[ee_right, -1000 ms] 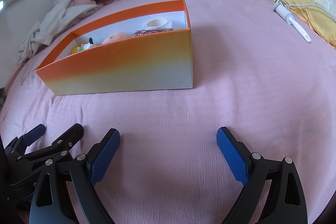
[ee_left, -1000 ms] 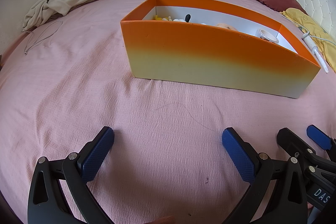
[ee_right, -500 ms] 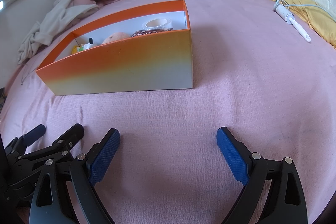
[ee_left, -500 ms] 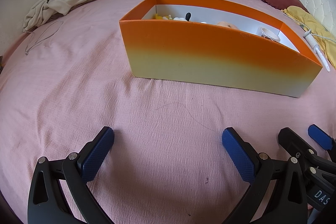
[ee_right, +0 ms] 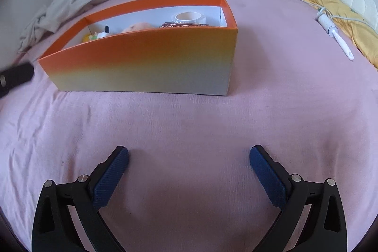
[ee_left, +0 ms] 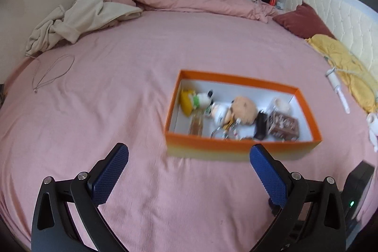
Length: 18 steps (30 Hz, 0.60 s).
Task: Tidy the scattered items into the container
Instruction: 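Move both grippers over the orange box of items, then grasp the brown card box with the right gripper while the left grasps the cartoon keychain figure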
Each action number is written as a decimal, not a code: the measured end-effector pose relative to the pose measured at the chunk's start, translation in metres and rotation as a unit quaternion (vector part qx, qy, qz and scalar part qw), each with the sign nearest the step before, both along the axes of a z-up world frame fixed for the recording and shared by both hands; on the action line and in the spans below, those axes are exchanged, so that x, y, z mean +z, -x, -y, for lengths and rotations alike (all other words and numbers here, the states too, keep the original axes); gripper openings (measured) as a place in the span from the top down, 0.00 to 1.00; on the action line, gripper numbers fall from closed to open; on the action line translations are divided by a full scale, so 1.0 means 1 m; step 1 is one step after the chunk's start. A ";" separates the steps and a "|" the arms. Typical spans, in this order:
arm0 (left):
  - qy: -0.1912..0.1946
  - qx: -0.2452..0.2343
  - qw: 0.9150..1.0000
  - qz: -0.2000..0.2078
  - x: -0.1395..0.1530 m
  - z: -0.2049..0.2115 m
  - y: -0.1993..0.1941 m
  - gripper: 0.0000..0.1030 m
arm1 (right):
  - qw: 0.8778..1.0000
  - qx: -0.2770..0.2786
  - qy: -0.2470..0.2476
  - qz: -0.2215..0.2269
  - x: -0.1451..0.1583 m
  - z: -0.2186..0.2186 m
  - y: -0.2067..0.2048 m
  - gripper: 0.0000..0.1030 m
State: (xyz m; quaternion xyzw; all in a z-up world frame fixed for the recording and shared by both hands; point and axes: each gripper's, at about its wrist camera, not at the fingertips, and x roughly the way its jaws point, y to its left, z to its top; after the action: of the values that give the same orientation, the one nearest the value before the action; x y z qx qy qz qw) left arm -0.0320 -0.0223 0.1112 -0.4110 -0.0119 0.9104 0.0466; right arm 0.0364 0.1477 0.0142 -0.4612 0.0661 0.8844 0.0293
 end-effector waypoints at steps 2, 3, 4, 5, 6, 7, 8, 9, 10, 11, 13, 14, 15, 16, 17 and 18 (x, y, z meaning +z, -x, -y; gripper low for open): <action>-0.010 -0.033 0.999 0.013 0.009 -0.008 0.020 0.01 | 1.000 -0.022 0.016 -0.015 0.007 -0.011 -0.008 0.07; -0.007 -0.051 0.998 0.025 0.009 -0.015 0.030 0.06 | 0.999 -0.031 0.030 -0.025 0.012 -0.018 -0.011 0.14; -0.003 -0.070 0.997 0.039 0.009 -0.021 0.041 0.10 | 0.998 -0.038 0.042 -0.033 0.018 -0.026 -0.013 0.18; 0.000 -0.087 0.995 0.055 0.007 -0.027 0.053 0.20 | 0.997 -0.043 0.049 -0.040 0.026 -0.034 -0.011 0.20; 0.001 -0.100 0.992 0.071 0.006 -0.031 0.064 0.23 | 0.997 -0.045 0.050 -0.043 0.036 -0.042 -0.007 0.22; 0.000 -0.112 0.990 0.088 0.003 -0.037 0.076 0.23 | 0.997 -0.044 0.048 -0.048 0.046 -0.048 -0.002 0.22; 0.000 -0.125 0.986 0.107 -0.001 -0.043 0.087 0.23 | 0.997 -0.037 0.037 -0.054 0.059 -0.052 0.006 0.22; 0.005 -0.137 0.982 0.129 -0.007 -0.048 0.098 0.23 | 0.997 -0.027 0.027 -0.060 0.072 -0.054 0.015 0.22; 0.018 -0.146 0.978 0.148 -0.013 -0.053 0.105 0.24 | 0.998 -0.007 0.017 -0.064 0.083 -0.052 0.025 0.22; 0.032 -0.155 0.974 0.161 -0.019 -0.057 0.110 0.29 | 0.998 0.019 0.006 -0.063 0.093 -0.048 0.036 0.22; 0.055 -0.167 0.966 0.187 -0.029 -0.063 0.120 0.36 | 0.996 0.076 -0.017 -0.049 0.105 -0.035 0.056 0.37; 0.056 -0.166 0.964 0.199 -0.033 -0.063 0.124 0.37 | 0.993 0.110 -0.038 -0.032 0.105 -0.024 0.066 0.45; 0.057 -0.166 0.962 0.211 -0.037 -0.063 0.128 0.37 | 0.988 0.144 -0.059 -0.016 0.104 -0.013 0.076 0.55; 0.056 -0.163 0.960 0.219 -0.040 -0.062 0.131 0.37 | 0.981 0.175 -0.084 -0.001 0.103 -0.001 0.085 0.60; 0.051 -0.159 0.961 0.223 -0.042 -0.061 0.133 0.37 | 0.972 0.201 -0.122 0.007 0.098 0.012 0.092 0.60; 0.044 -0.155 0.961 0.227 -0.044 -0.060 0.135 0.37 | 0.962 0.224 -0.155 0.019 0.092 0.024 0.100 0.60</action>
State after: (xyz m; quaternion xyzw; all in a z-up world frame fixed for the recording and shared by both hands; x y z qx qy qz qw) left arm -0.1666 0.0375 0.0672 -0.6051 0.0819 0.7746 0.1648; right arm -0.0633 0.1242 0.1059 -0.4704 -0.1769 0.8591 -0.0969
